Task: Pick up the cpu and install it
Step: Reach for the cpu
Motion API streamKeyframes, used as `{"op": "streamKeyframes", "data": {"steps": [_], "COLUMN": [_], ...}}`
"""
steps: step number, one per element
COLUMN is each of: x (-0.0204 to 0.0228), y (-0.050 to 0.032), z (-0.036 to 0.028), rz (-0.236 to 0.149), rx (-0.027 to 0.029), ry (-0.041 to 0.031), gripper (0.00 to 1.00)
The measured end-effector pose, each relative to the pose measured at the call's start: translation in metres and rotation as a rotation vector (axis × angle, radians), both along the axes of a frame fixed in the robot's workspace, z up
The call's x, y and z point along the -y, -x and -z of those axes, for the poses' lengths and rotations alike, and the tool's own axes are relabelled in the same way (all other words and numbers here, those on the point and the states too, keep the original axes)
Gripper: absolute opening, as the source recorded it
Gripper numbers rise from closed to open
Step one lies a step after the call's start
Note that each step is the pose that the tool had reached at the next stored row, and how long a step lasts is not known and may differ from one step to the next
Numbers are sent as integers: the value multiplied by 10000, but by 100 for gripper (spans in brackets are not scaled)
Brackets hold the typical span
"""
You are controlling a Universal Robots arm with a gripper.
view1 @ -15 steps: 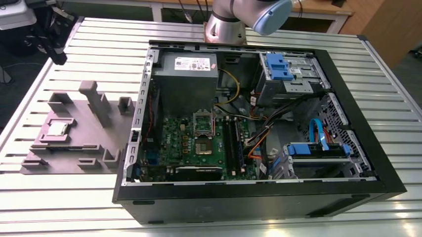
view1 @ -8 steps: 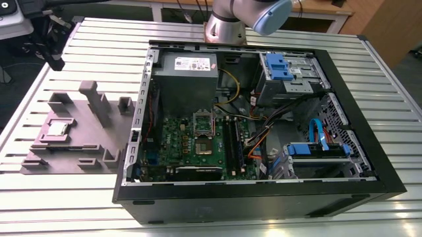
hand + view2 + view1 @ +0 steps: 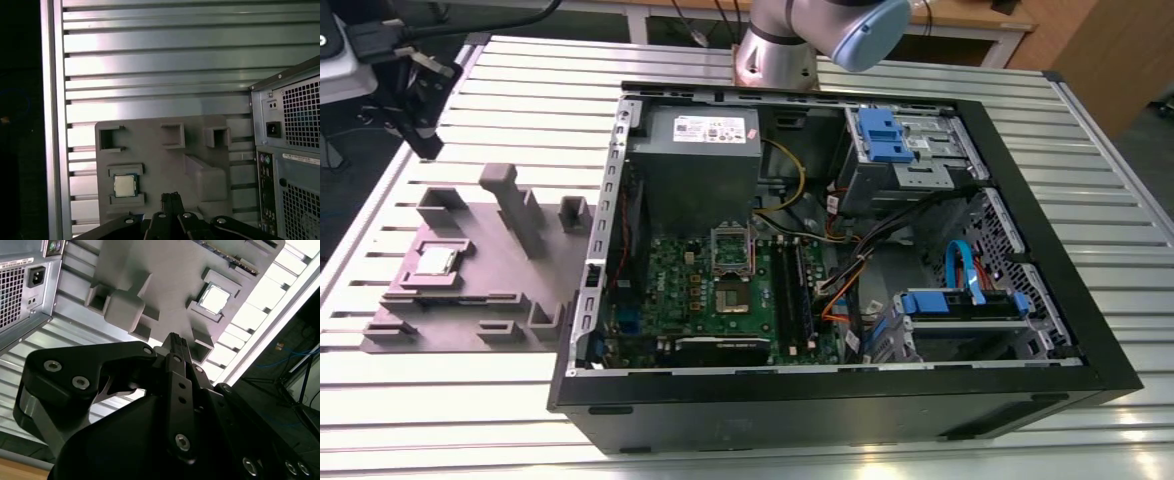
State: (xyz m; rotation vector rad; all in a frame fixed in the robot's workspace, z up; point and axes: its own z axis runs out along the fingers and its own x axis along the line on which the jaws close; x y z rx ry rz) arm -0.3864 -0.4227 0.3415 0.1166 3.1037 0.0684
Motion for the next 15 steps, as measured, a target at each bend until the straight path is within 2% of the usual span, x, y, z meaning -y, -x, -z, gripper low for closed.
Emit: {"op": "streamKeyframes", "data": {"steps": [9, 15], "x": [53, 62], "y": [66, 111], "z": [162, 242], "rz": [-175, -440], "rx": [-3, -7], "ry": [1, 3], "gripper": [10, 10]}}
